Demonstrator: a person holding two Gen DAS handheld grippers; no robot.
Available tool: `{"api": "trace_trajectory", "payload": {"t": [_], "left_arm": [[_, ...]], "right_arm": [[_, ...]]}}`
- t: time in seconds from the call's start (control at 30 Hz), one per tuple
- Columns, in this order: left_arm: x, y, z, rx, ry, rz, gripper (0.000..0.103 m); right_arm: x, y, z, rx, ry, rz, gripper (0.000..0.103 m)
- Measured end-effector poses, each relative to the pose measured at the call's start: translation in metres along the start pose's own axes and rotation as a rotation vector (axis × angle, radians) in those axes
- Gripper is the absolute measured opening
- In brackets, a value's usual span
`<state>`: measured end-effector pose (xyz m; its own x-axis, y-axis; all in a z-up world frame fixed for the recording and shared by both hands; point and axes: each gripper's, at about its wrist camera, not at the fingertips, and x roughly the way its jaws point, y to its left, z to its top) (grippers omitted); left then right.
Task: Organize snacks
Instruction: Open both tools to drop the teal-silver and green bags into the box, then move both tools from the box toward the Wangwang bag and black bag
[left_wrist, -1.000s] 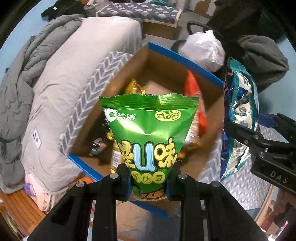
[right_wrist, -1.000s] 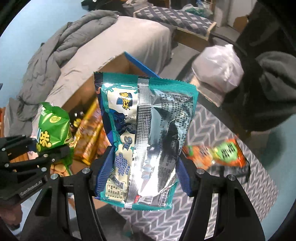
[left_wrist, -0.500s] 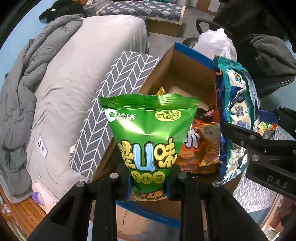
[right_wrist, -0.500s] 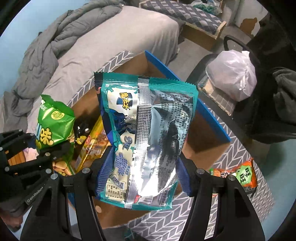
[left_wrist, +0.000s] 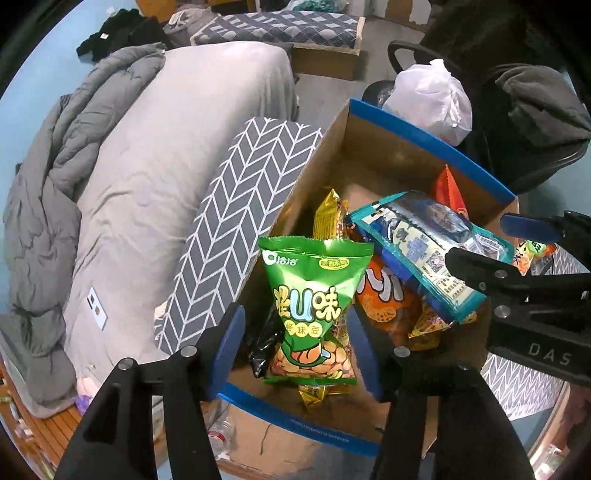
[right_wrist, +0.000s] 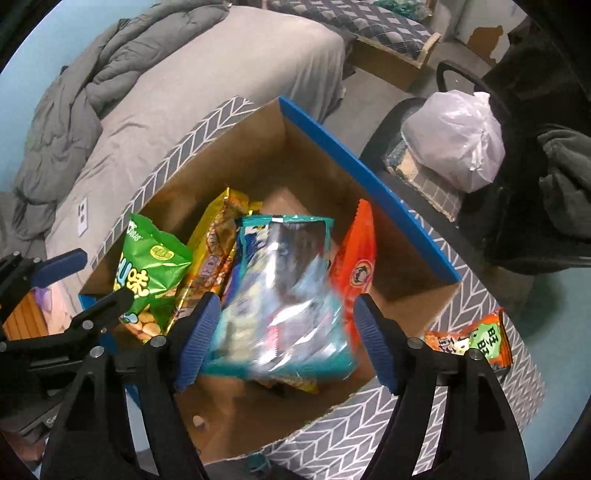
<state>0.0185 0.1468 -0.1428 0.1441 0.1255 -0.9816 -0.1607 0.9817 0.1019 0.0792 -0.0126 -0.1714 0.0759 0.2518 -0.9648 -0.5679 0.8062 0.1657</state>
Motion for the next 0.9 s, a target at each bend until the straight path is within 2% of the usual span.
{"api": "trace_trajectory", "payload": {"t": [0.17, 0.23, 0.53, 0.6, 0.9], "left_arm": [[-0.010, -0.002, 0.004, 0.015, -0.022, -0.002, 0.060], [-0.014, -0.004, 0.005, 0.023, -0.033, -0.003, 0.065], [-0.032, -0.013, 0.011, 0.070, -0.068, -0.033, 0.067], [-0.035, -0.018, 0.013, 0.088, -0.081, -0.038, 0.070], [-0.042, -0.047, 0.024, 0.181, -0.097, -0.063, 0.070]], "right_arm": [[-0.011, -0.007, -0.002, 0.034, -0.018, -0.006, 0.076], [-0.017, -0.010, -0.005, 0.047, -0.027, -0.013, 0.076], [-0.039, -0.025, -0.016, 0.092, -0.057, -0.057, 0.080], [-0.043, -0.031, -0.020, 0.109, -0.061, -0.061, 0.080], [-0.056, -0.061, -0.042, 0.202, -0.066, -0.087, 0.080]]}}
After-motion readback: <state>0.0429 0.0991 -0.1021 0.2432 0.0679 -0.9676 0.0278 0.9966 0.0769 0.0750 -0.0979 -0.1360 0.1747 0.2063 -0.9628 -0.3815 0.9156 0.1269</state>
